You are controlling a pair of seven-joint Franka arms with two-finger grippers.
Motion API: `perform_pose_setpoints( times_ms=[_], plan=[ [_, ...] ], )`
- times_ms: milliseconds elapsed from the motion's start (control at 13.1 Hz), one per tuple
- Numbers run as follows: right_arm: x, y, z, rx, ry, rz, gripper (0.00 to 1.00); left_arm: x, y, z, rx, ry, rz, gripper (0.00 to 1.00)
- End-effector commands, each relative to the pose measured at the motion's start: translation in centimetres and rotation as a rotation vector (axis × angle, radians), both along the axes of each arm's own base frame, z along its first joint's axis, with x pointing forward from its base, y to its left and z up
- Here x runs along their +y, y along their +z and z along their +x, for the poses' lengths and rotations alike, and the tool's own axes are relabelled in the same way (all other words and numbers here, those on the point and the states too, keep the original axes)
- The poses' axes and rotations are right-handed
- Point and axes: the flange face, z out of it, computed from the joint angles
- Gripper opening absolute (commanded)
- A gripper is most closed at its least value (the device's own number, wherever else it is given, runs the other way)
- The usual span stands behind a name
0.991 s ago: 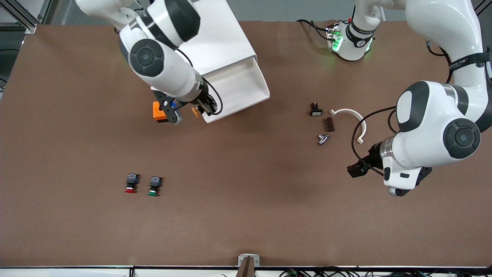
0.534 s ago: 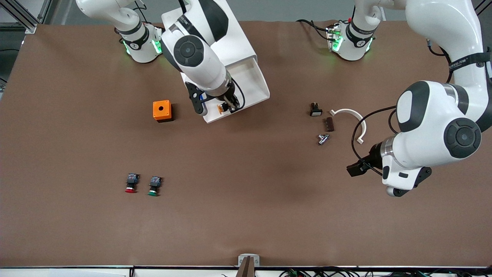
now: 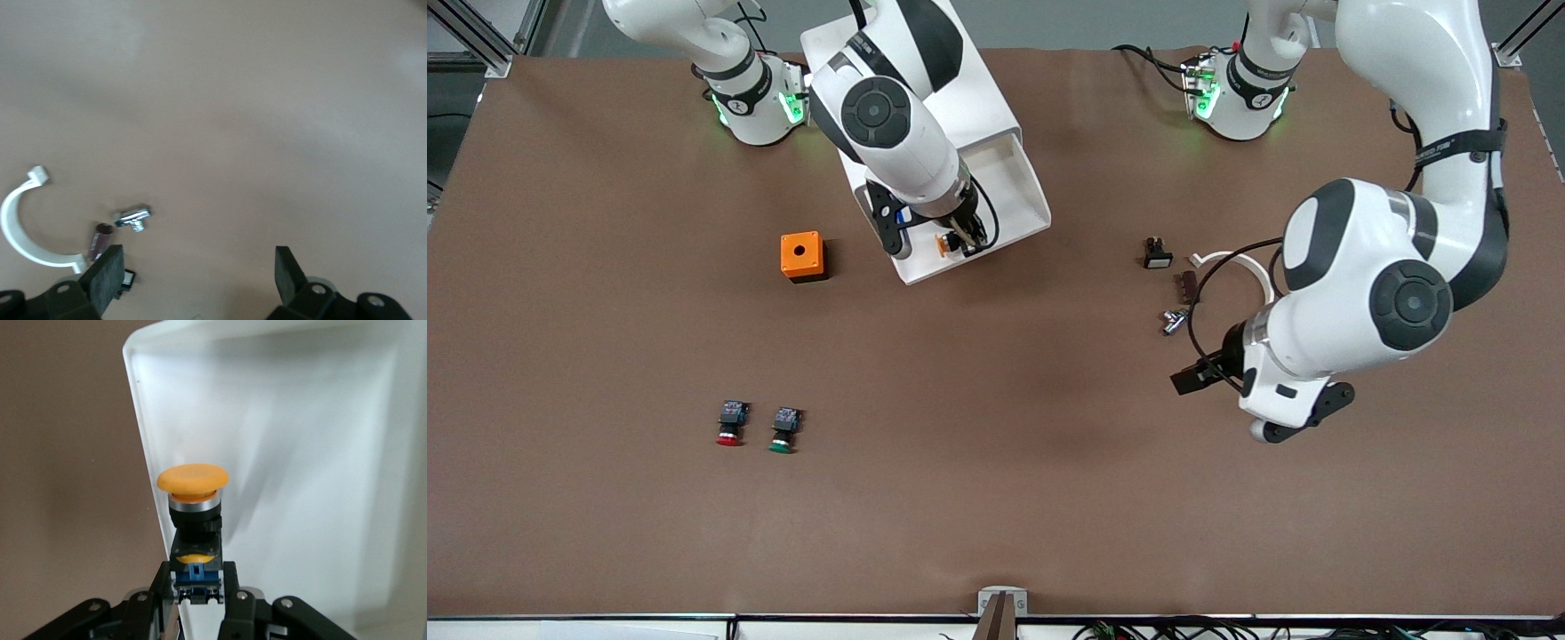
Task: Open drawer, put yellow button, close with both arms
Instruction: 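Release the yellow button into the drawer with the right gripper, then withdraw the right gripper while the left gripper moves to the drawer front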
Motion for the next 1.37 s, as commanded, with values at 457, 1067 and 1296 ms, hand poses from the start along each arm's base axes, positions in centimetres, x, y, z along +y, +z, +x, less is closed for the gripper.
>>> perform_pose_setpoints(
  times_ms=[457, 1067, 1296],
  plan=[
    [-10.0, 7.9, 6.5, -0.012, 0.143, -0.003, 1.00, -8.0, -0.3, -4.1, -0.005, -0.210, -0.038, 1.00],
    [-29.8, 11.6, 12.4, -0.074, 0.634, 0.053, 1.00, -18.7, -4.6, -9.4, 0.059, -0.017, 0.018, 1.00],
    [-34.9, 11.9, 13.4, -0.112, 0.716, 0.071, 1.00, -23.5, -6.5, -12.8, 0.077, -0.011, 0.047, 1.00]
  ],
)
